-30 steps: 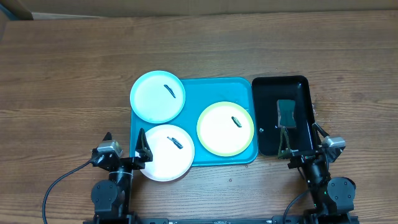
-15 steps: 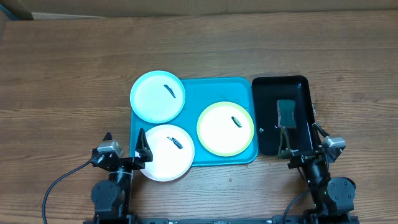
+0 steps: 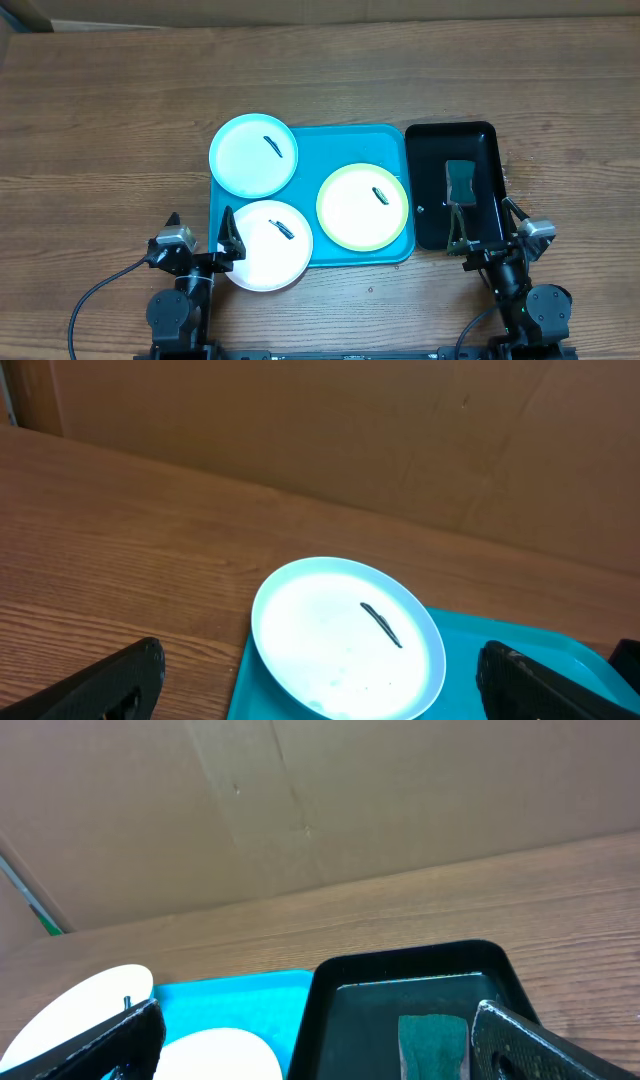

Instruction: Clean dirty plates on tray and stack at the side

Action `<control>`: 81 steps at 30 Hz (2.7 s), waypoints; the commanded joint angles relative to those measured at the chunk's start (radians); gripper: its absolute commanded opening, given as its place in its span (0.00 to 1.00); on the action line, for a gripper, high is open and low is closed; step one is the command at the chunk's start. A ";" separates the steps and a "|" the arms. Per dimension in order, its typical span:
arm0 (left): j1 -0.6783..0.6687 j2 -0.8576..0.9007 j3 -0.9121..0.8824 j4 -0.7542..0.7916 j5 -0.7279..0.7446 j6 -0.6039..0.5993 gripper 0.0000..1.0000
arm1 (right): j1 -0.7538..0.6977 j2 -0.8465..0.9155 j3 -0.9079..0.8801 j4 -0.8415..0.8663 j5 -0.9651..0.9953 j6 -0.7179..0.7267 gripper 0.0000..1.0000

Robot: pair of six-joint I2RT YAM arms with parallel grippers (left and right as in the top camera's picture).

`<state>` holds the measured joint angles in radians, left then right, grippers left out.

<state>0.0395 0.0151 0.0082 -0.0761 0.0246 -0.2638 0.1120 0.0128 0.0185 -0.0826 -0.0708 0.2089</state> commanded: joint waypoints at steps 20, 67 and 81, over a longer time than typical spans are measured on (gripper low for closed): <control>-0.001 -0.004 -0.003 -0.002 -0.006 -0.005 1.00 | -0.002 -0.007 -0.010 0.005 0.009 0.000 1.00; -0.001 0.766 1.070 -0.876 0.317 0.109 1.00 | -0.002 0.743 1.097 -0.840 -0.023 0.097 1.00; -0.008 1.423 1.404 -1.221 0.422 0.064 0.04 | -0.002 1.284 1.428 -1.214 -0.129 -0.026 0.96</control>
<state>0.0395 1.3869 1.3941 -1.2789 0.3813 -0.2024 0.1120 1.2697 1.4197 -1.2892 -0.1658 0.2310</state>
